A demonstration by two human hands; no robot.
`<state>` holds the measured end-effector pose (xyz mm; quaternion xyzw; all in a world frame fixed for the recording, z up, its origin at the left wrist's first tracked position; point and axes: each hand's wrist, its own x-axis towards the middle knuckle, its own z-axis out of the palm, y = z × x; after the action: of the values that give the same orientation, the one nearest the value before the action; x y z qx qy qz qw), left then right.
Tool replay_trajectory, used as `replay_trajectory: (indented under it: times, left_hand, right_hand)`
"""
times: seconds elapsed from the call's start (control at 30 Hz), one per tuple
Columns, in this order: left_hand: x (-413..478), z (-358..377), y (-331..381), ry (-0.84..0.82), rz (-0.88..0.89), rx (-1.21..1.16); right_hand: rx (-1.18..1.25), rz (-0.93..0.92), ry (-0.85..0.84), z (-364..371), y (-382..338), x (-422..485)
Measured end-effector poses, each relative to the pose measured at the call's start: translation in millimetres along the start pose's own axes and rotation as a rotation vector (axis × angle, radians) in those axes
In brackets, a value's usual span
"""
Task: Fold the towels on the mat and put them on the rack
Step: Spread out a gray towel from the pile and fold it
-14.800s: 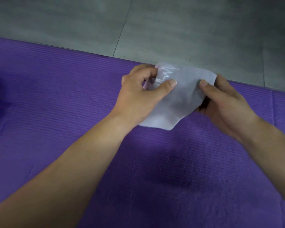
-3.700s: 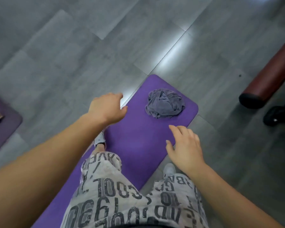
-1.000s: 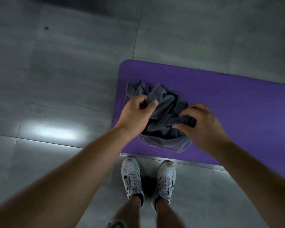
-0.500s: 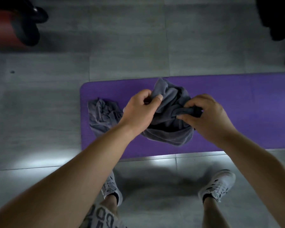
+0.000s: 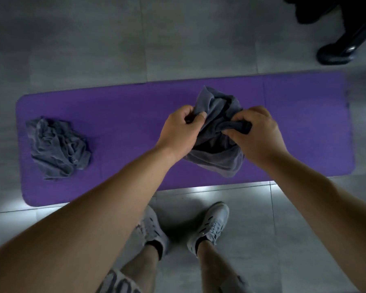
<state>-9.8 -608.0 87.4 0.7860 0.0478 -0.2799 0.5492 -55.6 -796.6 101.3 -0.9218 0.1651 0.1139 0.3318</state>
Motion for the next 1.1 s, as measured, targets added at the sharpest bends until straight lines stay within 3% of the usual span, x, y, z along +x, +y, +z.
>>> replay_trajectory:
  times: [0.13,0.3,0.4,0.47,0.53,0.6,0.7,0.77,0.87,0.93,1.03,1.1]
  left_hand:
    - [50,53,-35,-0.028,0.021,0.053]
    - [125,94,-111,-0.103,0.056,0.188]
    - [157,102,-172,-0.166,0.02,0.291]
    - [168,101,-215,-0.11,-0.093,0.385]
    - [171,105,-262,-0.047,-0.255,0.4]
    - [173,116,-299,-0.031,-0.385,0.245]
    - [180,136,-328,-0.006,-0.522,-0.188]
    - [185,154,-331,-0.003,-0.574,-0.411]
    - [189,177,-327,0.033,-0.585,-0.633]
    - [191,181,-327,0.078,-0.564,-0.701]
    - [192,178,-326,0.093,-0.481,-0.771]
    - [192,174,-324,0.092,-0.418,-0.789]
  right_hand:
    - [0.013,0.058,0.041,28,72,28]
    - [0.04,0.106,0.136,120,161,69]
    - [-0.019,0.184,0.036,182,217,95]
    - [-0.084,0.267,-0.123,216,244,109]
    - [-0.188,0.296,-0.149,233,255,118]
    - [-0.259,0.133,0.003,238,257,128]
    - [-0.209,-0.361,0.174,240,238,149]
    - [-0.142,-0.536,0.049,245,219,171]
    - [-0.09,-0.421,-0.338,261,184,198]
    - [-0.183,-0.354,-0.506,275,173,215]
    - [-0.398,-0.293,-0.624,282,174,238]
    - [-0.397,-0.265,-0.639,273,181,247]
